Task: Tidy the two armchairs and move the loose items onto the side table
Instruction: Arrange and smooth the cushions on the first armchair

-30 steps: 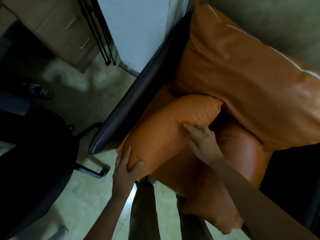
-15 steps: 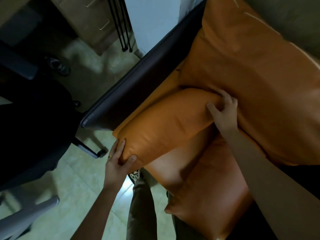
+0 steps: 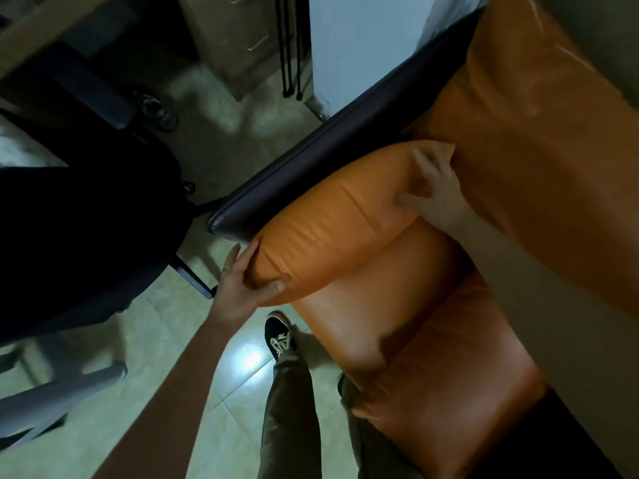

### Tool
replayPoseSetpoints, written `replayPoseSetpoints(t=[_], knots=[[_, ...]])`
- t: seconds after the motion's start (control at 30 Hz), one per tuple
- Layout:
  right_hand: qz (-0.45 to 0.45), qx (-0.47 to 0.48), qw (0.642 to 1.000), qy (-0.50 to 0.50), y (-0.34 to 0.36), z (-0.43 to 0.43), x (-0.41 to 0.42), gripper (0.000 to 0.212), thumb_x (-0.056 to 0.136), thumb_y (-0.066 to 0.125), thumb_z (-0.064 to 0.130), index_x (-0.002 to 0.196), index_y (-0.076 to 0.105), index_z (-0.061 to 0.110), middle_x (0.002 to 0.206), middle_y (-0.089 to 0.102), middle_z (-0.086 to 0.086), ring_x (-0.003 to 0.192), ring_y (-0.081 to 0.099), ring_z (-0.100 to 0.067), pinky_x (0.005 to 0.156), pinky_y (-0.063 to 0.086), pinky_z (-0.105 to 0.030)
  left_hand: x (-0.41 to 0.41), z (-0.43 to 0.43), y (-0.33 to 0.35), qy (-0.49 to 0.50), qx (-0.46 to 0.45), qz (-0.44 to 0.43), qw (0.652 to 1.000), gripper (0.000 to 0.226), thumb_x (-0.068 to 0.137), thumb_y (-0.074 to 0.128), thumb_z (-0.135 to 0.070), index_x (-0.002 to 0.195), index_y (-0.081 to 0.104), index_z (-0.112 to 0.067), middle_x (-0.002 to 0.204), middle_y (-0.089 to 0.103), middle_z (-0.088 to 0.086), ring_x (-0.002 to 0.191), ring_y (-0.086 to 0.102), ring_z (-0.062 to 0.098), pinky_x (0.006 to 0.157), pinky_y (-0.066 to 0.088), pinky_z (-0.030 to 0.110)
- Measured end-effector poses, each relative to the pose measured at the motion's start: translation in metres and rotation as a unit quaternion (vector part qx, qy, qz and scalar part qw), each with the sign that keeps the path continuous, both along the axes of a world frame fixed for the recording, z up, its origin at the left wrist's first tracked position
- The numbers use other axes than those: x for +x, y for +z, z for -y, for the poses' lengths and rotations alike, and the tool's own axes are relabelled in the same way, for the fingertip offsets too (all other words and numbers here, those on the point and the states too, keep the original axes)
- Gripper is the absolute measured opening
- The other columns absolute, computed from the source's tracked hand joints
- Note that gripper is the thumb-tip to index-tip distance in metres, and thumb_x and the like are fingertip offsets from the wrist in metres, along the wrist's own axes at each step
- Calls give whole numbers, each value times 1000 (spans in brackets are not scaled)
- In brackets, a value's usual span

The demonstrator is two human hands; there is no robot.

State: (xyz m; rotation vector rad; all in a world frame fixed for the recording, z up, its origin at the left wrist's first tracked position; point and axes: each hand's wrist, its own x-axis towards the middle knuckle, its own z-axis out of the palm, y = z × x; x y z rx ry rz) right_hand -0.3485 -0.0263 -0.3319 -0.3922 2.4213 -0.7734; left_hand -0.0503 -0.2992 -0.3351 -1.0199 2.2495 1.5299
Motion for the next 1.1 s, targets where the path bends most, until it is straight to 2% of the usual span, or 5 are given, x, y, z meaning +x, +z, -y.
replayPoseSetpoints(t=[0.43,0.57,0.73,0.93,1.1], knots=[[-2,-4,998,-62,-18,33,38,87,88,68,52,155,13,52,164,-19,22,153,-14,-29,123,6,-52,29,-9,-13,197,91,-99,971,89,78,83,-4,150,39,-32,147,49,-9,129,53,5,96,52,21],[3,-69,988,-136,-15,46,17,72,90,62,57,153,29,45,167,2,17,154,6,-19,125,16,-49,26,-1,-15,189,58,-100,975,52,81,80,-23,128,58,-30,125,64,-11,112,63,12,94,56,40],[41,-123,983,-134,7,59,-10,56,92,67,42,144,52,33,163,26,14,144,30,-5,117,31,-27,22,-24,-8,215,24,-100,971,39,88,76,-25,125,61,-22,102,70,-21,95,68,4,78,56,21],[36,23,999,19,-7,61,4,83,87,66,57,156,22,43,166,-11,15,152,-18,-30,122,0,-52,22,-4,-15,189,13,-54,980,49,89,74,-29,134,58,-23,119,69,-5,106,65,-2,92,54,21],[7,9,1000,-18,-15,62,23,86,89,64,57,158,14,43,166,-16,15,151,-22,-31,124,1,-55,20,3,-12,133,-24,-26,991,47,93,67,-39,137,56,-25,120,70,-5,111,65,6,95,52,26]])
